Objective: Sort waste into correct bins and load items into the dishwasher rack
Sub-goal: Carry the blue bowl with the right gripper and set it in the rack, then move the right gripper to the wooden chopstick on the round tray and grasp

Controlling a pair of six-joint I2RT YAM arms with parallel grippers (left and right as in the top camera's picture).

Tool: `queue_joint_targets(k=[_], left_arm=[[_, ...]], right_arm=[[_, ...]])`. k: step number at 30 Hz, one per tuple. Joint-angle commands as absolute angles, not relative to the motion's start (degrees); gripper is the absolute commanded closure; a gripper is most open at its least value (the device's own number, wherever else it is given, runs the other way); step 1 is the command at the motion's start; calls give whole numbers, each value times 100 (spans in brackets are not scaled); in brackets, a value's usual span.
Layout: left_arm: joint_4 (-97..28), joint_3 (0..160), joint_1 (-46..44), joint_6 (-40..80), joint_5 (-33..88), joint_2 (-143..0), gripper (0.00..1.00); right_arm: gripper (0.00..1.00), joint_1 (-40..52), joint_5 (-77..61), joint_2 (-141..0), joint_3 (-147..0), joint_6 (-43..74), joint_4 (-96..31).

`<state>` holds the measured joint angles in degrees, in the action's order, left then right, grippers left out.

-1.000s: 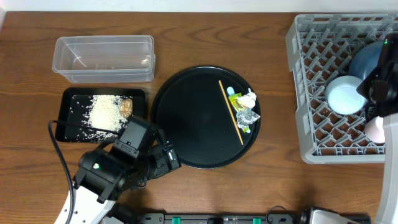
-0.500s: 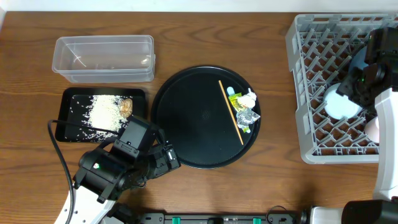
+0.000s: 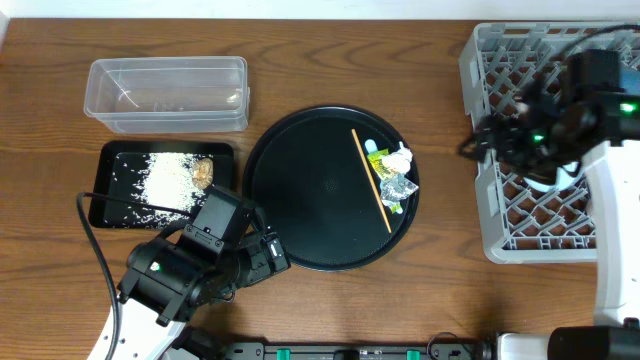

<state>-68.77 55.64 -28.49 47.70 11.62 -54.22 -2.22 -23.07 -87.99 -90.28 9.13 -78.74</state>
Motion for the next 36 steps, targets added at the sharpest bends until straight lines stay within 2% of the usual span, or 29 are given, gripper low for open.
queue_joint_targets(k=[1, 5, 9, 14, 20, 24, 36], left_arm=[[-6895, 5572, -2818, 4676, 1087, -5424, 2], [-6672, 5572, -2821, 4788, 1087, -5424, 2], [-6659, 5572, -2818, 4753, 1081, -5424, 2], [-7142, 5572, -2821, 4178, 816, -5424, 2], [-7730, 5557, -2821, 4180, 73, -5424, 2], [-7806, 5494, -2821, 4178, 36, -5424, 2], [-7649, 4799, -2821, 4182, -521, -5424, 2]], right_arm=[[1, 296, -2871, -8755, -8973, 574, -7697], [1, 928, -2823, -8755, -8611, 593, -7188], [1, 1431, -1828, -8790, -8263, 1603, -6777], [1, 1852, -1286, -8849, -8009, 1916, -6394], [3, 2193, -996, -9198, -7981, 2359, -6270], [8, 2425, -932, -9644, -7981, 2421, -6228], [10, 3148, -642, -10136, -7992, 2270, -5551]])
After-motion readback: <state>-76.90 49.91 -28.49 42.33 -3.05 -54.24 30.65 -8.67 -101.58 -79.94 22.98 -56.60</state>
